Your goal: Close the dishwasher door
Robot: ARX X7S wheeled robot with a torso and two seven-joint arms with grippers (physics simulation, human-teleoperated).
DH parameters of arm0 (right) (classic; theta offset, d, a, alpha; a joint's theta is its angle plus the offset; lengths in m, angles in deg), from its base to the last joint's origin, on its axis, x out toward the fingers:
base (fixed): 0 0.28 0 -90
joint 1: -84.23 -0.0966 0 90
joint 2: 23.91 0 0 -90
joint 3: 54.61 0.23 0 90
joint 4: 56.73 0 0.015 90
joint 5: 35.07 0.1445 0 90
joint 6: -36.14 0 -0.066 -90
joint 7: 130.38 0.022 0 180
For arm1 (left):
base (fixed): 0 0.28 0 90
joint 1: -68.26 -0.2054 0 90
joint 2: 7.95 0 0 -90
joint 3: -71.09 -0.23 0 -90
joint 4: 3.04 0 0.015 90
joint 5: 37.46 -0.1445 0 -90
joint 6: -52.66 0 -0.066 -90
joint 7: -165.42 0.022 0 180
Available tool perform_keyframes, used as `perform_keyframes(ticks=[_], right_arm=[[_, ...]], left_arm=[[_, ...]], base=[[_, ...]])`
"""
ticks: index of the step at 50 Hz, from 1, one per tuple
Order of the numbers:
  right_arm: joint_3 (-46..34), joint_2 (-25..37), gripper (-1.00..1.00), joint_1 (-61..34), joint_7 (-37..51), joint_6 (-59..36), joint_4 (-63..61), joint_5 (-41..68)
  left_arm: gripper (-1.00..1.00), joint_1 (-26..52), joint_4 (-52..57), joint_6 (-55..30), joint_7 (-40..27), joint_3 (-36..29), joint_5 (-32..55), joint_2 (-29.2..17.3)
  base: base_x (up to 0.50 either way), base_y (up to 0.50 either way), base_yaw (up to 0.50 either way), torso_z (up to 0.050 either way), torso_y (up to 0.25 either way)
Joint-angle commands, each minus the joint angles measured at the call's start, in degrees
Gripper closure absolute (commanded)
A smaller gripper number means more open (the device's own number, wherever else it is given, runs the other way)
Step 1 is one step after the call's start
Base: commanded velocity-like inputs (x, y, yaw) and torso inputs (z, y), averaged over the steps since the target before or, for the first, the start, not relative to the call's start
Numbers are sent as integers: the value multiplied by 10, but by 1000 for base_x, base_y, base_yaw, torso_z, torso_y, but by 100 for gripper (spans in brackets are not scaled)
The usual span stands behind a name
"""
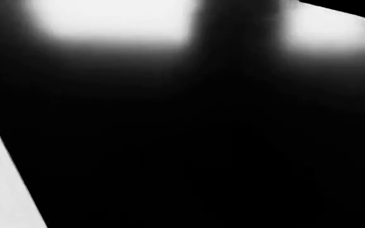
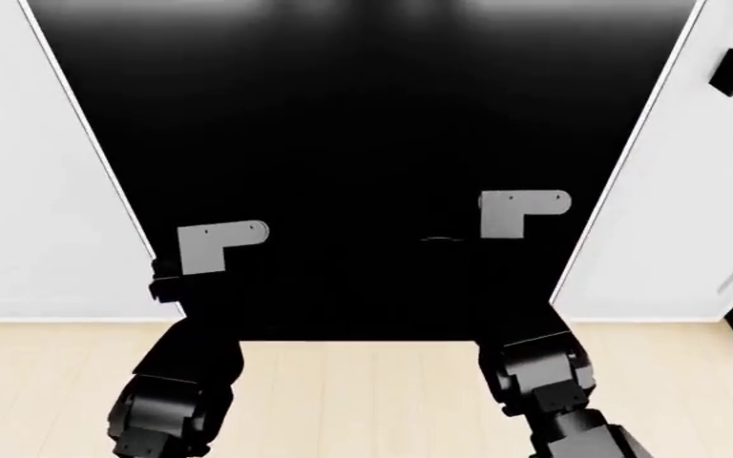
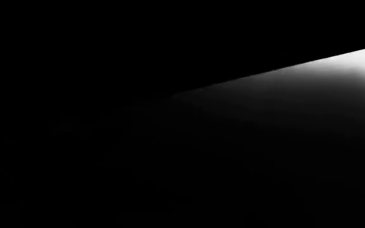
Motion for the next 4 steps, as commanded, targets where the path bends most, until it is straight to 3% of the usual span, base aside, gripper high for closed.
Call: perform_keyframes(ticks=[1, 4], right_arm=[[12, 44, -100, 55, 22, -87, -137, 23], [13, 66, -100, 94, 37, -130, -246, 38]], left_arm=[[-100, -41, 117, -44, -25, -12, 1, -27], [-100, -65, 181, -66, -39, -14, 5, -42]], base=[[0, 0, 0, 0, 0], [0, 0, 0, 0, 0]])
